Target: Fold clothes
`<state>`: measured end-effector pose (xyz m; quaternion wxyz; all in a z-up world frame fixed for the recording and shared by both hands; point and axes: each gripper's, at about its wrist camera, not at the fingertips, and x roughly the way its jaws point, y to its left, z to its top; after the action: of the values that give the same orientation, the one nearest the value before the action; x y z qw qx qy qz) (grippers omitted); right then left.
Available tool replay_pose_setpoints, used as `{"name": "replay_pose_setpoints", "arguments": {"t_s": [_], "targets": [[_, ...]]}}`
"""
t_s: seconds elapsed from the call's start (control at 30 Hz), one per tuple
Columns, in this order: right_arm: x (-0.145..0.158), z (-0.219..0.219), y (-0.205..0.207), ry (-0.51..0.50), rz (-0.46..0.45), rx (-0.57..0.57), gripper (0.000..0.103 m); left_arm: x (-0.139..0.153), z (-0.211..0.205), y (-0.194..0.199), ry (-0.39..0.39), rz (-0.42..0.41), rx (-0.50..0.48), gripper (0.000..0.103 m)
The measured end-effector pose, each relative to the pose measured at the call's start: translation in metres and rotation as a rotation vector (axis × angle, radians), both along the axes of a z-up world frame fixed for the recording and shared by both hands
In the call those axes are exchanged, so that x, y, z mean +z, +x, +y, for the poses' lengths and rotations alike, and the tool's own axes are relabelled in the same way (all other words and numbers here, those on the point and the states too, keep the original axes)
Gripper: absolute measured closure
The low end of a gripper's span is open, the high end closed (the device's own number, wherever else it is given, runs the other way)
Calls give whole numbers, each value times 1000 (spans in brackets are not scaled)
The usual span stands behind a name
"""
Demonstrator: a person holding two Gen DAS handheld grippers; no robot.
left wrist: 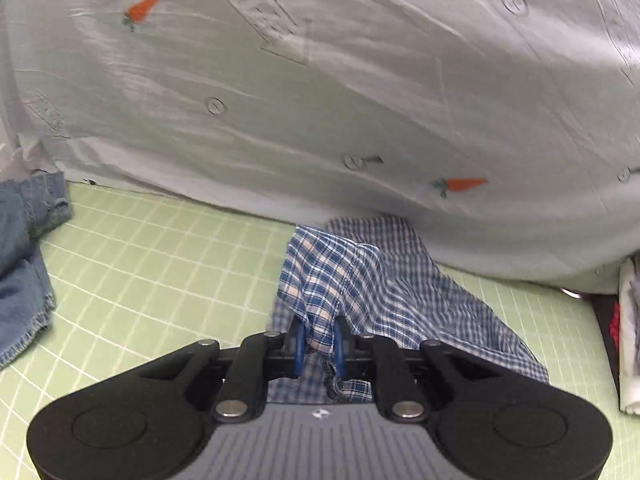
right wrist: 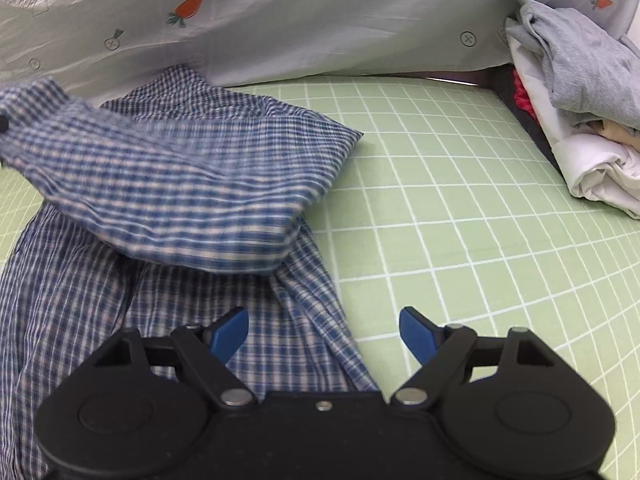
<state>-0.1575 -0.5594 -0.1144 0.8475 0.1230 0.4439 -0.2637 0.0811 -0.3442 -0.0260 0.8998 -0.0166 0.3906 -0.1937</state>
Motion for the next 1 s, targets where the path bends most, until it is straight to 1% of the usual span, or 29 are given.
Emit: {"name": "replay_pose_setpoints", "arguments": {"t_s": [0.13,0.33,0.37,0.4,0.5,0.53,0.57,0.6,0.7,0.73,0.8,0.87,0.9,0.93,0.97,1.0], "targets": [[0,18,9,-34,43,50,20,3,38,33,-1,-38,107,88],[2,36,25,-83,107,82,21,-30,97,82,-31,14,312,88],[3,39,27,-86,112,90,21,-38,105,87,-34,38,350,83],[4,42,28,-90,119,102,21,-44,109,88,-28,56,369,80],[3,51,32,-105,147,139,21,-55,104,76,49,63,308,63],[3,54,34,-111,157,150,21,-57,102,69,65,68,289,49],[4,57,34,-111,161,161,21,-56,99,57,63,78,274,35],[6,60,34,-114,160,170,21,-56,97,44,61,88,258,31],[13,69,29,-154,145,194,21,-54,89,8,55,117,211,25],[16,73,25,-168,134,200,21,-54,87,-4,53,127,195,19],[23,77,14,-168,98,201,19,-52,82,-28,49,147,164,18],[29,76,-2,-149,52,194,14,-47,76,-55,51,148,131,17],[31,73,-11,-135,29,189,5,-43,73,-67,55,141,112,15],[34,71,-21,-116,1,180,0,-39,70,-79,59,134,93,11],[35,67,-30,-97,-18,171,0,-35,66,-91,63,127,74,8],[36,64,-38,-78,-32,163,0,-31,63,-103,67,120,55,8]]}}
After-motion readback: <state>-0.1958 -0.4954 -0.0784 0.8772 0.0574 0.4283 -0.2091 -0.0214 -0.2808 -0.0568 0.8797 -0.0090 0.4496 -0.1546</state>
